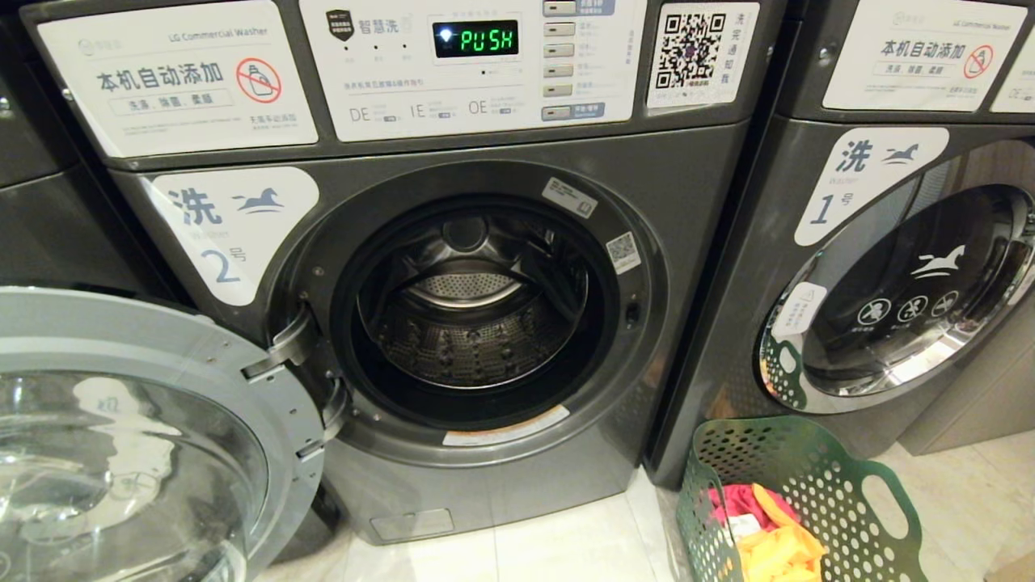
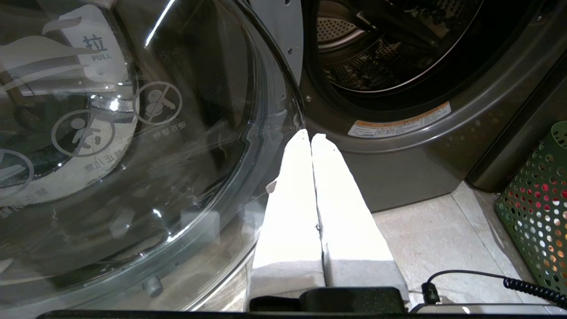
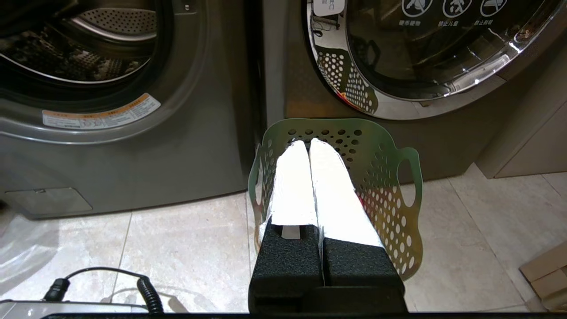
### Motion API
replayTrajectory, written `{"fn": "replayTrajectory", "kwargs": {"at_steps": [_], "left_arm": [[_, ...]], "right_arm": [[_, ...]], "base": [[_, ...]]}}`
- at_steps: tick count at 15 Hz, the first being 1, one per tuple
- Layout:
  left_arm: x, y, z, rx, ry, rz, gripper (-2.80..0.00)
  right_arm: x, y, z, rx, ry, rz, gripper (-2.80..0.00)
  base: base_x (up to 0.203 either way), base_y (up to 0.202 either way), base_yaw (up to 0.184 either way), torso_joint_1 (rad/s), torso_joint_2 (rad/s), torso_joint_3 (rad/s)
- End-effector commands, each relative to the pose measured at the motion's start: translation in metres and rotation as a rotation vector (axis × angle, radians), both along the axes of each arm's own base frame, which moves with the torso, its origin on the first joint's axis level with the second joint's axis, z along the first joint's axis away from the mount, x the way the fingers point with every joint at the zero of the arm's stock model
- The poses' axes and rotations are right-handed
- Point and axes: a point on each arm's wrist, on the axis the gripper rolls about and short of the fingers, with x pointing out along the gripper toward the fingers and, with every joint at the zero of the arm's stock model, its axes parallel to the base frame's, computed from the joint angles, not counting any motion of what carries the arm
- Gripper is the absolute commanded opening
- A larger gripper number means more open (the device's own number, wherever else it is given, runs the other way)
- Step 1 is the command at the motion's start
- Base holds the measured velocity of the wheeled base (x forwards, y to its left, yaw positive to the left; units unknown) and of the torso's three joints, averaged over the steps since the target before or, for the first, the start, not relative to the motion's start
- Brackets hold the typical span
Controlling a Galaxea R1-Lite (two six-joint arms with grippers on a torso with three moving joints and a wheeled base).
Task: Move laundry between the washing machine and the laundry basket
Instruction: Close the washing machine door with the left hand
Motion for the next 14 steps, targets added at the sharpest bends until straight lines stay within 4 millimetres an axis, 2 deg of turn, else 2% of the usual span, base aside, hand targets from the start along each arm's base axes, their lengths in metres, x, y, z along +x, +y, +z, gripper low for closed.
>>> {"fn": "replayTrajectory", "kwargs": {"at_steps": [1, 4, 10, 14], "left_arm": [[0.0001, 0.0000, 0.0000, 0.000, 0.001, 0.000, -2.80], [0.0001, 0.0000, 0.0000, 0.000, 0.001, 0.000, -2.80], [0.0001, 0.0000, 0.0000, -0.002, 0.001, 0.000, -2.80], [0.0001, 0.0000, 0.0000, -0.002, 0.001, 0.000, -2.80]], "right_arm": [[0.0001, 0.0000, 0.0001, 0.000, 0.001, -0.001, -2.80], [0.0001, 0.0000, 0.0001, 0.000, 0.001, -0.001, -2.80], [0.0001, -0.0001, 0.0002, 0.029, -0.001, -0.004, -2.80], [0.0001, -0.0002, 0.0004, 0.046, -0.002, -0.008, -2.80]], "base": [[0.000, 0.000, 0.000, 0.000, 0.00, 0.000], [-0.004, -0.007, 0.083, 0.003, 0.00, 0.000], [0.001, -0.010, 0.192, 0.002, 0.00, 0.001], [0.000, -0.002, 0.038, 0.001, 0.00, 0.002]]}}
